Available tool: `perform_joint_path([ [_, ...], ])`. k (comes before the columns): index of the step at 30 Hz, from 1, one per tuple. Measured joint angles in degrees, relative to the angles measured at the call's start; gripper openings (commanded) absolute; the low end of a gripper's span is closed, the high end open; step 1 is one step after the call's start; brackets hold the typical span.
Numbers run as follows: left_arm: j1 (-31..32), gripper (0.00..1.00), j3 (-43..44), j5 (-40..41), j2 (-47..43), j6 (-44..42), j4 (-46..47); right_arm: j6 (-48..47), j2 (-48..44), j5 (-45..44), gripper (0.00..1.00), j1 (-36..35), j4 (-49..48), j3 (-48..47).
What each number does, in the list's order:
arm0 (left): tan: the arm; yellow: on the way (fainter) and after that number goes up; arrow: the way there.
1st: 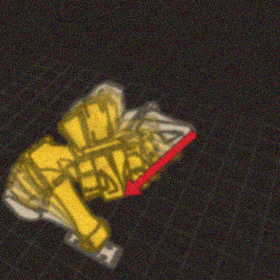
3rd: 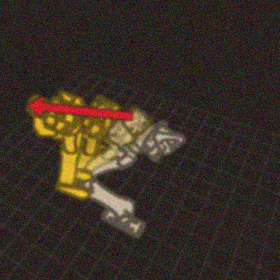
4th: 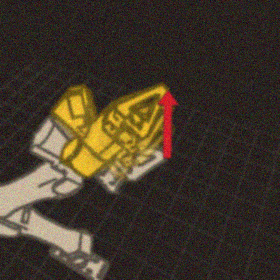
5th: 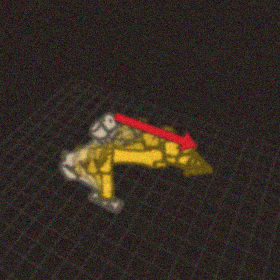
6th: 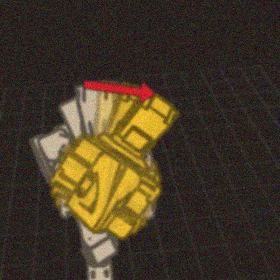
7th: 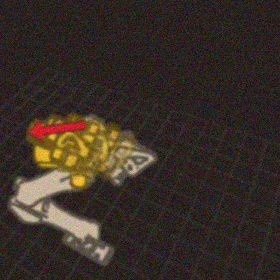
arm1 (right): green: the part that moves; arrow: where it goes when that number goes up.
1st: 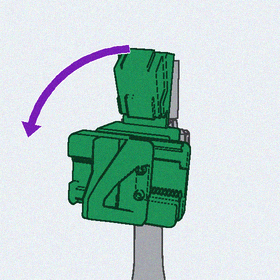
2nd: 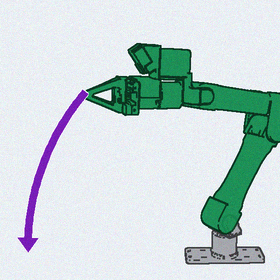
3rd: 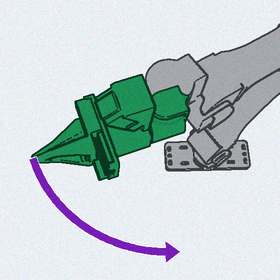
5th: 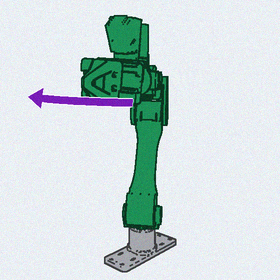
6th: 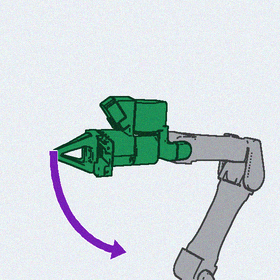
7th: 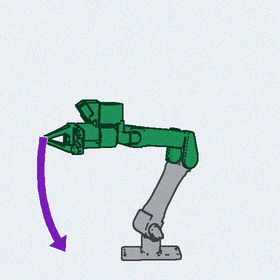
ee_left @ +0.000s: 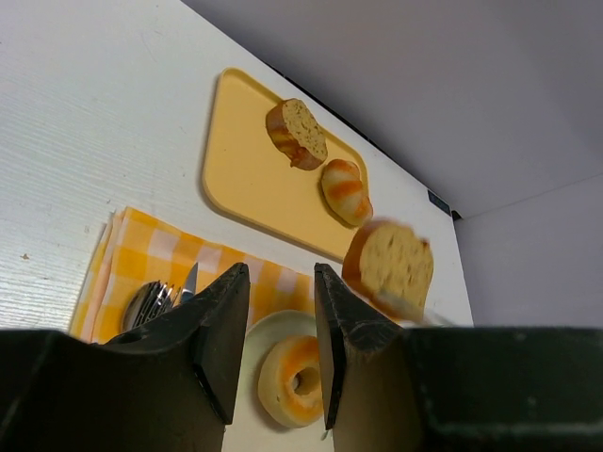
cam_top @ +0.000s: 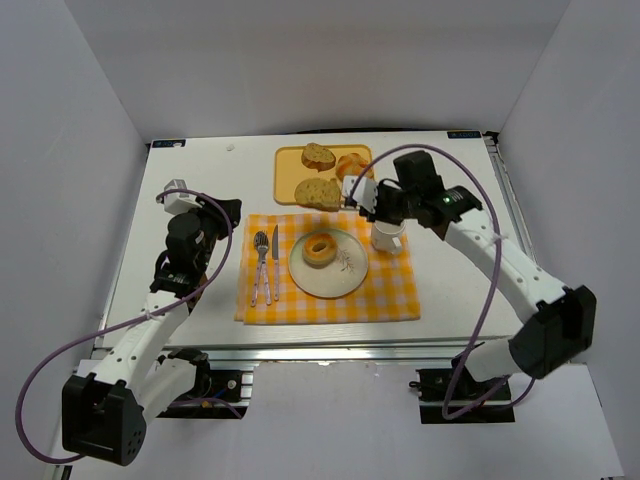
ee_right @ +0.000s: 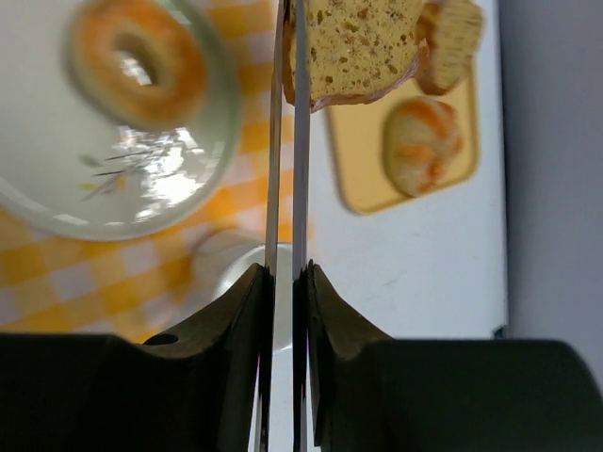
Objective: Place the bread
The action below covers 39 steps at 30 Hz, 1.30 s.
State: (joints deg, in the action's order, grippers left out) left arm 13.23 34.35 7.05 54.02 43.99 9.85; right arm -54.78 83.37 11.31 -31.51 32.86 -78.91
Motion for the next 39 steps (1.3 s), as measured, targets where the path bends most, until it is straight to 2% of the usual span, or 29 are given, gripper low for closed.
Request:
perform_joint_path([
  [6,0.0,0.44,0.0,0.0,-0.3,0.0,0.0,0.6,-8.5,6.4,0.1,-0.1,5.0,10.8],
  [14,0.0,0.44,0.0,-0.2,-0.2,0.0,0.0,0.9,-9.6,8.7,0.15,-0.1,6.6,15.4],
  [27,0.0,0.44,0.0,-0.2,-1.5,0.5,0.0,1.1,-8.6,8.8,0.45,-0.1,5.5,16.0],
  [39,0.0,0.44,0.0,-0.2,-1.4,0.5,0.0,1.8,-11.4,9.9,0.44,-0.1,5.6,16.0],
])
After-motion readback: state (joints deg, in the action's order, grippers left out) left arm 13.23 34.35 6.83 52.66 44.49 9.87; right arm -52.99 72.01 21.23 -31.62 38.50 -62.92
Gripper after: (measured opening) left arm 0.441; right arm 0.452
